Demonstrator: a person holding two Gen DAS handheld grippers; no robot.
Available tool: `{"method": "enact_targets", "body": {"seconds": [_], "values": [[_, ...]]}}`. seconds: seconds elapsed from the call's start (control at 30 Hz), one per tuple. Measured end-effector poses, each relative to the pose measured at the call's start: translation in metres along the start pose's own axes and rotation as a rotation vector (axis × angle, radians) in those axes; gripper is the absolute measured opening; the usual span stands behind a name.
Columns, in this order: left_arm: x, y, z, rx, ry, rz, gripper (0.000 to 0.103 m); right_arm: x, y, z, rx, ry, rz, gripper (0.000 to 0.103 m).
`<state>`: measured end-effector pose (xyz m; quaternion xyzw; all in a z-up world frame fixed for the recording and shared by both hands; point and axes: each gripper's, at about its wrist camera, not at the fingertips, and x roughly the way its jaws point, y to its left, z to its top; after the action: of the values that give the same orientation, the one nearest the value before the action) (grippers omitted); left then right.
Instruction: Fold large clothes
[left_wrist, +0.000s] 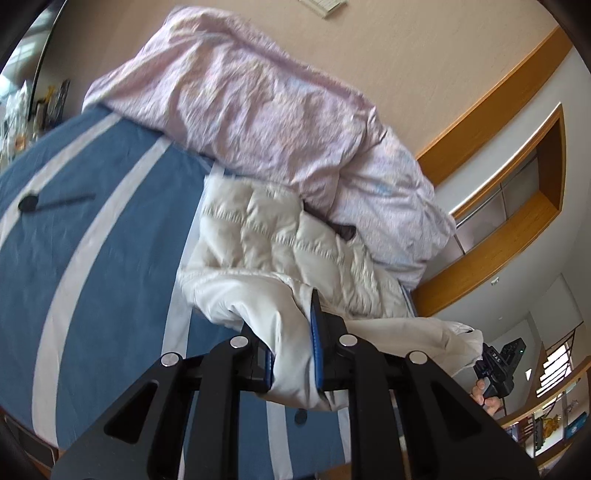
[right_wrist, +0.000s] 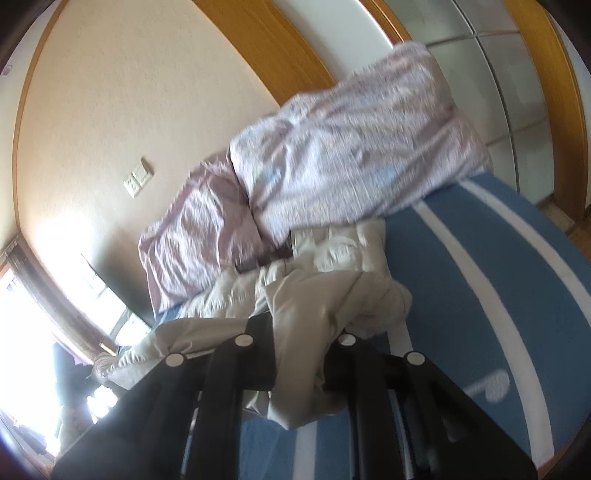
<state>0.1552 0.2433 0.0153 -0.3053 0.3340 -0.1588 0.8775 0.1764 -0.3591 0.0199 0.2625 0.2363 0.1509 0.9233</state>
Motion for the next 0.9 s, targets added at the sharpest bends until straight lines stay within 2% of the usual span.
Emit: {"method": "enact_targets", "body": {"seconds": [0.23,0.4,0.63,0.9], "values": [[0.026,-0.019,0.057,0.028,-0.074,-0.003,0.014,0.043,0.019,0.047,0.000,-0.080,-0.025,0.014],[0.066,-0.015,0.093,-0.005,-0.089,0.007,0.015,0.086,0.019,0.067,0.011,-0.100,-0.078,0.015],[0.130,-0.003,0.126,-0.029,-0.099,0.052,0.015,0.165,0.008,0.081,-0.019,-0.100,-0.250,0.016],[0.192,0.025,0.138,-0.087,-0.089,0.121,0.016,0.241,-0.012,0.081,-0.015,-0.039,-0.431,0.018]]}}
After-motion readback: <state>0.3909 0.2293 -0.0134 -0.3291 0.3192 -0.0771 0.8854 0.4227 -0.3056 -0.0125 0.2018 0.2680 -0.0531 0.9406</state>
